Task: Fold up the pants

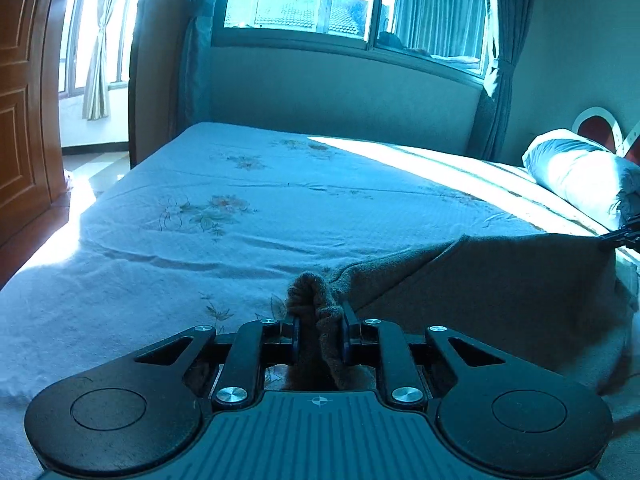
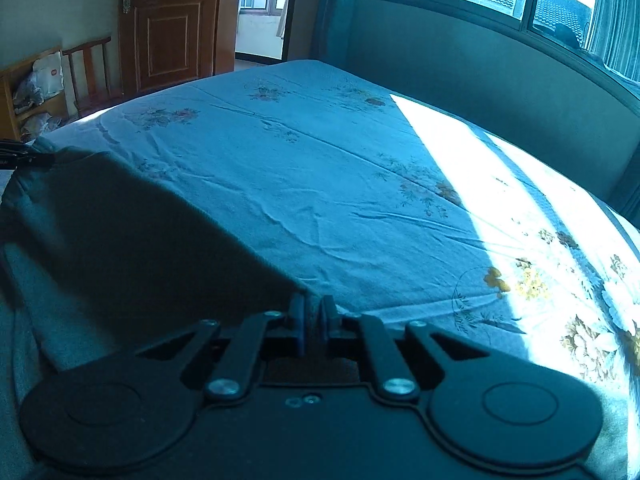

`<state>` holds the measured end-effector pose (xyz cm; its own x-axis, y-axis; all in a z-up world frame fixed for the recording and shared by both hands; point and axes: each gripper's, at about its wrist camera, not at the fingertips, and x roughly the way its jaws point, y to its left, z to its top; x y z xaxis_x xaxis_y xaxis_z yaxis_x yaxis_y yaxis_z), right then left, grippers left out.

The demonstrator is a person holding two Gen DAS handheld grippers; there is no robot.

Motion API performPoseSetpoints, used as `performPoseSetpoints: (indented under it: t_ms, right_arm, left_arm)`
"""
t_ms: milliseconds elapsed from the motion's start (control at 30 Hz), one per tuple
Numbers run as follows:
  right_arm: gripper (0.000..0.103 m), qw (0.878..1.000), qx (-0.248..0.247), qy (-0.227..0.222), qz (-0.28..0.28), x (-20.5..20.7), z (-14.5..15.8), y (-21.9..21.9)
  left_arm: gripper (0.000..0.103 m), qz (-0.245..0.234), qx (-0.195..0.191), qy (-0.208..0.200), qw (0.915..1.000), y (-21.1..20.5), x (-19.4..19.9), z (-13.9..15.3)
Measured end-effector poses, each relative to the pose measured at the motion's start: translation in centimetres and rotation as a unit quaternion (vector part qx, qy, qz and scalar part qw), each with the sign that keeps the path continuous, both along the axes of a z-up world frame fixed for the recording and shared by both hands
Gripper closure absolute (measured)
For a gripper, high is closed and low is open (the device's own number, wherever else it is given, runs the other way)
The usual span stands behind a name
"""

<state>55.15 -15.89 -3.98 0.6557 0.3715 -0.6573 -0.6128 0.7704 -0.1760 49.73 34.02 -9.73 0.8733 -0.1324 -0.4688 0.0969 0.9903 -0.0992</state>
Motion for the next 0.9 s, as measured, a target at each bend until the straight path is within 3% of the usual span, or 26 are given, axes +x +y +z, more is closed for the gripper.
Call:
performPoseSetpoints:
  t_ms: [67, 233, 333, 433, 533, 633, 800, 867, 900]
  right_arm:
    - [0.103, 1.000, 0.001, -0.010, 0.005, -2.4, 1.0, -0.6]
    - [0.103, 0.998, -0.022, -0.048, 0.036, -11.0, 2.1, -1.4]
    - [0.102, 0.996, -0.040, -0.056, 0.053, -15.8, 1.4, -1.7]
    - [0.096, 0.994, -0.056, -0.074, 0.050, -20.2, -0.2, -2.3]
    - [0.072, 0.996, -0.030, -0.079, -0.005, -22.5, -1.0, -3.5]
    - [0.072, 0.995, 0.034, -0.053, -0.071, -23.3, -1.2, -5.2]
    - [0.073, 0.983, 0.112, -0.038, -0.144, -24.1, -2.0, -6.1]
    - [0.072, 0.973, 0.142, -0.027, -0.178, -24.1, -2.4, -6.0]
    - [0.072, 0.968, 0.158, -0.016, -0.192, -23.3, -2.6, -6.0]
  left_arm:
    - [0.085, -0.014, -0.002, -0.023, 0.9996, 0.1, -1.8, 1.1]
    - [0.085, -0.058, 0.048, -0.085, 0.9936, -0.6, -8.2, 3.0]
    - [0.084, -0.060, 0.021, -0.089, 0.9940, 0.0, -12.3, 3.0]
    - [0.070, -0.034, -0.005, -0.060, 0.9976, 0.8, -16.7, 1.6]
    - [0.056, 0.014, 0.002, 0.007, 0.9999, 0.8, -19.6, -0.2]
    - [0.054, 0.096, -0.002, 0.065, 0.9933, 0.8, -22.2, -1.6]
    - [0.054, 0.158, -0.130, 0.053, 0.9774, 0.9, -25.7, -1.7]
    - [0.054, 0.167, -0.197, 0.044, 0.9652, 0.5, -26.1, -1.9]
    - [0.054, 0.169, -0.210, 0.046, 0.9619, 0.1, -26.1, -2.0]
